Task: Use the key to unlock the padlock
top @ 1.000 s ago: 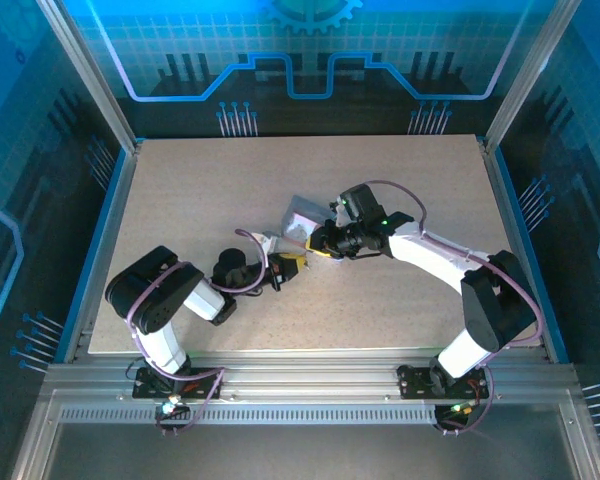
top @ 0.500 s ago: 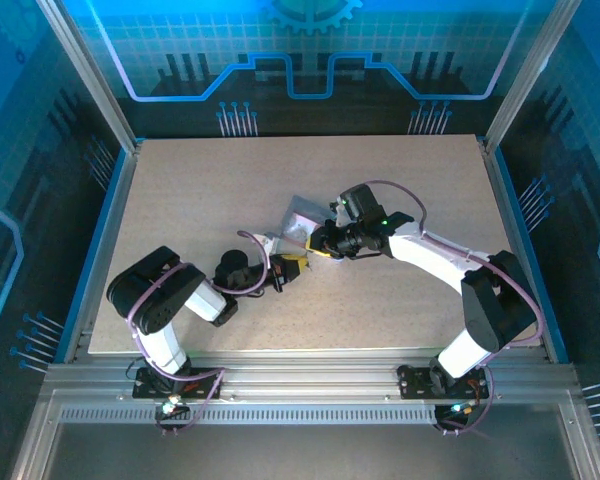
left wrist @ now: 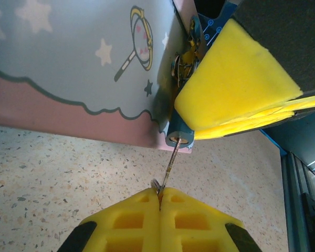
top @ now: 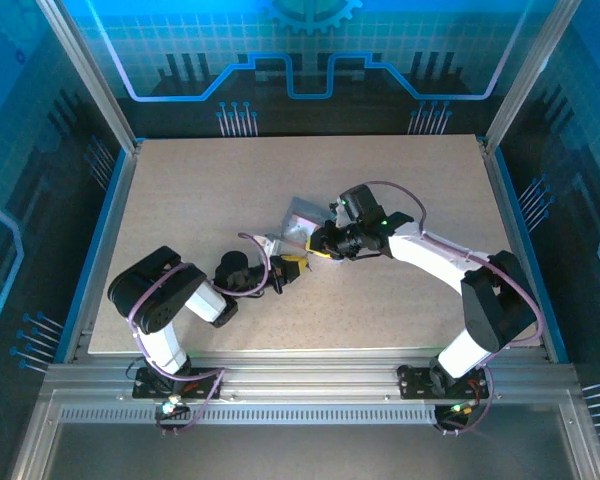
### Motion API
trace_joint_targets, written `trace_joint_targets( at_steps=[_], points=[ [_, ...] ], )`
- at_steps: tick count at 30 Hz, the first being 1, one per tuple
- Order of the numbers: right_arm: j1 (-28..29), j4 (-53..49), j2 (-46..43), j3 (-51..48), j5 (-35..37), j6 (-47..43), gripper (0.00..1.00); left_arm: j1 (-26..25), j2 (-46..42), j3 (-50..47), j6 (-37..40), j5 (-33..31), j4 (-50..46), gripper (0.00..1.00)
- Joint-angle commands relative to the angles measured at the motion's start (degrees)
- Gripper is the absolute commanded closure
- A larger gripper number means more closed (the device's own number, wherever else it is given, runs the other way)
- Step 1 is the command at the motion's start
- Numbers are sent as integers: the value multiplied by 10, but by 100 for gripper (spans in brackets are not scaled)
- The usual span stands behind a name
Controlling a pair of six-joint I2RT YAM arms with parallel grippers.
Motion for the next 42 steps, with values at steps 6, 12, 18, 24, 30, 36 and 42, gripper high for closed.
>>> trace_joint_targets(
  at_steps=[6, 12, 18, 24, 30, 36, 42],
  points=[
    [7, -43, -5, 21, -5, -30, 100, -5, -11, -4, 25, -6, 26, 100],
    [14, -59, 4, 28, 2, -40, 100, -4, -16, 7, 27, 3, 8, 100],
    [19, -75, 17, 44, 1, -54, 100, -4, -22, 16, 32, 10, -17, 100],
    [20, -83, 19, 54, -7, -57, 100, -5, -22, 15, 41, 9, -28, 100],
    [13, -115, 8, 75, 1, -69, 100, -3, -27, 5, 33, 19, -30, 100],
    [8, -131, -5, 78, 6, -75, 100, -3, -28, 0, 27, 27, -31, 100],
    [1, -131, -13, 74, 0, -75, 100, -3, -13, 3, 21, 33, -22, 100]
  ],
)
